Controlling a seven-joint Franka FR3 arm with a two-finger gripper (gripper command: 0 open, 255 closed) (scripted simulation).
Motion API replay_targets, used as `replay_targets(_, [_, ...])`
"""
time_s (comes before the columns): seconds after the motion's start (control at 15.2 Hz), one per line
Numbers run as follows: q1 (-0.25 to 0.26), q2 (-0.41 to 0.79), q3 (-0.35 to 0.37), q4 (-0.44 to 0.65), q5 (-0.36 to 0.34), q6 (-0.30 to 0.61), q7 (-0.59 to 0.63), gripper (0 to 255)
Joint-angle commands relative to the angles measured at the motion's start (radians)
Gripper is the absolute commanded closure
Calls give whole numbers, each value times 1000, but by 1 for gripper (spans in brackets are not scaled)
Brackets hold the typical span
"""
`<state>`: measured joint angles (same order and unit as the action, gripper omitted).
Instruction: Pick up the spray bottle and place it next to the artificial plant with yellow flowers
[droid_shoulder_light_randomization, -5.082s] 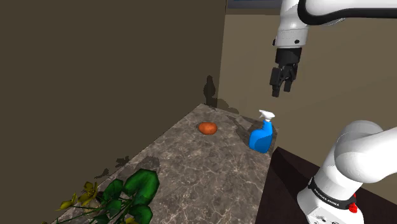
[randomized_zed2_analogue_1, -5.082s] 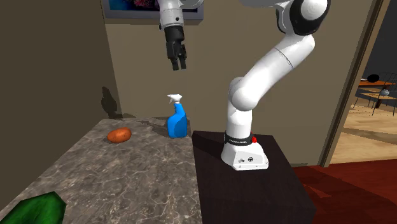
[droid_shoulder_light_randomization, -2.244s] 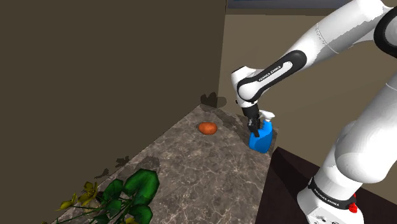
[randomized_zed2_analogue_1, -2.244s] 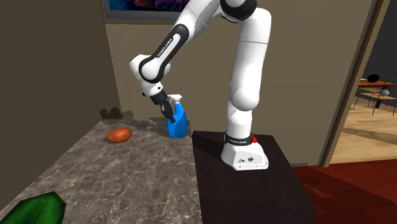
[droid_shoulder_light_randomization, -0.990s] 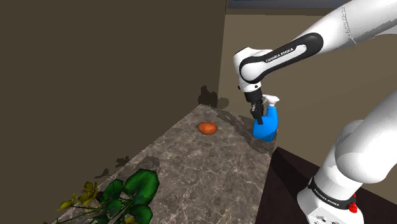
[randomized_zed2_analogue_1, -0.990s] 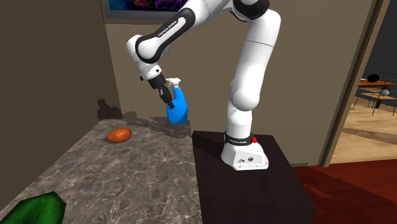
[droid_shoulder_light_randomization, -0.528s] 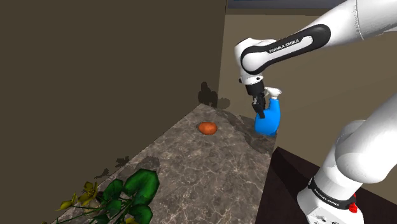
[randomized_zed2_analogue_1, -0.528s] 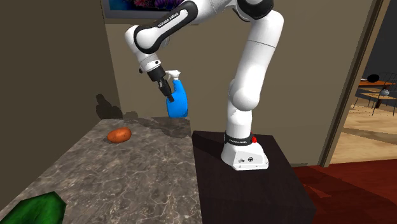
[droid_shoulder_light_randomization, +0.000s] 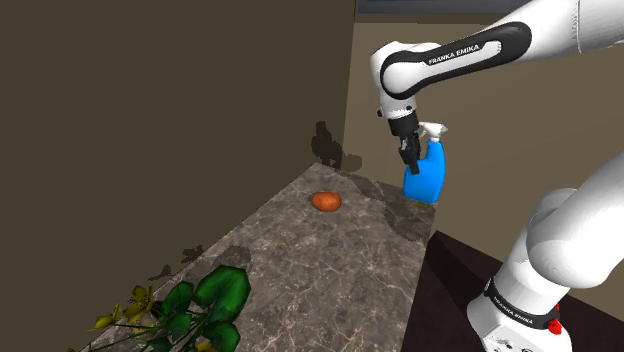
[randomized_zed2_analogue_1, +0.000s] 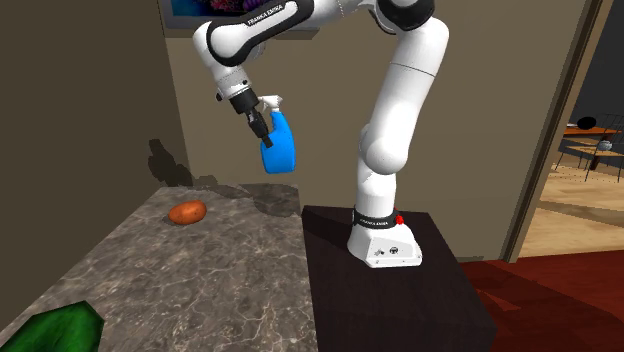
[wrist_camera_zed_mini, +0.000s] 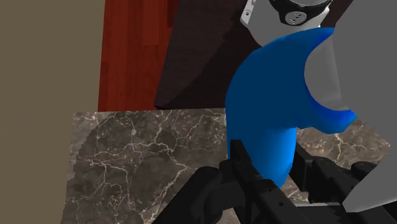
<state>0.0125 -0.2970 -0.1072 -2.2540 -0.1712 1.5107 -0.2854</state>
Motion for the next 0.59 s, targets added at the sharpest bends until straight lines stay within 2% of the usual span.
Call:
replay_targets(0.0, [0,-9,1,21,0,-31,-3,255])
replay_targets(0.53, [1,-21,6,117,0,-138,-16,255])
